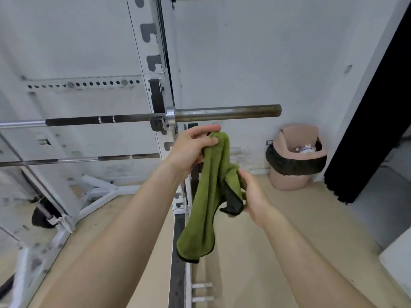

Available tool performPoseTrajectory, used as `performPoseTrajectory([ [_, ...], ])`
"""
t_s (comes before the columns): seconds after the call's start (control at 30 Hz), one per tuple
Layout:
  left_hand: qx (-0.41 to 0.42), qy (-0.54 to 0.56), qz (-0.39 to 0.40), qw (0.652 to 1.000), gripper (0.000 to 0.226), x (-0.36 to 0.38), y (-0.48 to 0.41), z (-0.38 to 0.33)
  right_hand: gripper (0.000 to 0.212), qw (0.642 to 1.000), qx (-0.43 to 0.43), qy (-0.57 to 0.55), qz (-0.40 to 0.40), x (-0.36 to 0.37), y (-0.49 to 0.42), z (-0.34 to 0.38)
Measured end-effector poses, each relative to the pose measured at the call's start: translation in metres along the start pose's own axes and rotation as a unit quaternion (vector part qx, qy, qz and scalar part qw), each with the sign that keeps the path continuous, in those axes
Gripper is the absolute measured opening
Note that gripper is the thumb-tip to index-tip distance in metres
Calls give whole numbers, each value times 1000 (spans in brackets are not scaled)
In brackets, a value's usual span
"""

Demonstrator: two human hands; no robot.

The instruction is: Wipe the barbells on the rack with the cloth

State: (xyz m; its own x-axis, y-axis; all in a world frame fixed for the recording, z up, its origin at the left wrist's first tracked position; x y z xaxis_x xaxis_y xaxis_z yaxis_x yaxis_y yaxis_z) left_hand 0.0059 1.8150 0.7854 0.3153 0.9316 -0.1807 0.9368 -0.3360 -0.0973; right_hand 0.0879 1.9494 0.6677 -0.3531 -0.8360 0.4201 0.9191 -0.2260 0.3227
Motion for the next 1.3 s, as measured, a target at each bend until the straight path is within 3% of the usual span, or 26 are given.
performPoseTrajectory([
  [0.1, -6, 56, 59, 997, 33, 31, -17, 4, 52, 984, 20, -140, 112, 32, -16, 2],
  [0.17, -1, 58, 103, 993, 41, 44, -30, 5, 49, 981, 5, -166, 102, 39, -37, 7],
  [0.23, -3, 24, 79, 997, 44, 39, -48, 5, 38, 985, -22, -158, 65, 40, -64, 16],
  [0.33, 24, -130, -134, 982, 40, -21, -81, 1, 18, 982, -44, -179, 36, 42, -109, 48],
  [0.4, 59, -263, -302, 914, 28, -72, -96, 1, 15, 976, -84, -192, 60, 56, -139, 90],
  [0.5, 28, -414, -401, 817, 34, -119, -127, 27, 18, 947, -280, -83, 133, 108, -163, 179],
  [0.57, 12, -494, -420, 761, 44, -135, -149, 41, 24, 882, -426, 103, 172, 155, -174, 209],
  [0.6, 14, -530, -415, 739, 46, -137, -161, 47, 29, 833, -476, 216, 183, 179, -186, 207],
  [0.7, 21, -606, -388, 694, 33, -140, -188, 55, 42, 617, -516, 580, 128, 222, -249, 153],
  [0.73, 25, -617, -384, 686, 23, -142, -193, 57, 44, 560, -518, 637, 110, 228, -260, 135],
  [0.77, 31, -622, -379, 684, 16, -144, -196, 59, 44, 532, -517, 662, 105, 234, -268, 122],
  [0.9, 50, -615, -399, 678, 21, -140, -196, 54, 44, 515, -541, 655, 113, 248, -267, 113],
  [0.97, 46, -617, -432, 656, 27, -136, -195, 51, 48, 500, -552, 657, 116, 236, -267, 119],
  [1.1, 40, -645, -482, 591, 32, -132, -196, 51, 56, 512, -518, 679, 94, 185, -281, 148],
  [1.2, 49, -638, -504, 580, 31, -133, -196, 53, 54, 527, -512, 675, 64, 164, -279, 163],
  [1.3, 57, -639, -506, 577, 31, -135, -196, 57, 49, 556, -490, 667, 72, 207, -279, 143],
])
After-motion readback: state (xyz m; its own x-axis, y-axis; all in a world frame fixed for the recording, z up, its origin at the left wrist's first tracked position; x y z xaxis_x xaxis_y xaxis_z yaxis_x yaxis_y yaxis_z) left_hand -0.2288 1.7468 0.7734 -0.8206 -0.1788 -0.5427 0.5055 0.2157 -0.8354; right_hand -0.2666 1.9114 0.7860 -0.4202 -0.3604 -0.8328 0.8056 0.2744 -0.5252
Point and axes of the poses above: each hand's wrist, its own y-axis away from the middle knuckle, its own x-axis out of the palm, z = x × y, the point moved 10 cm from there along -y, towards the middle knuckle, and after that the axes turned 15 degrees about -y, right-handed, at the moved point
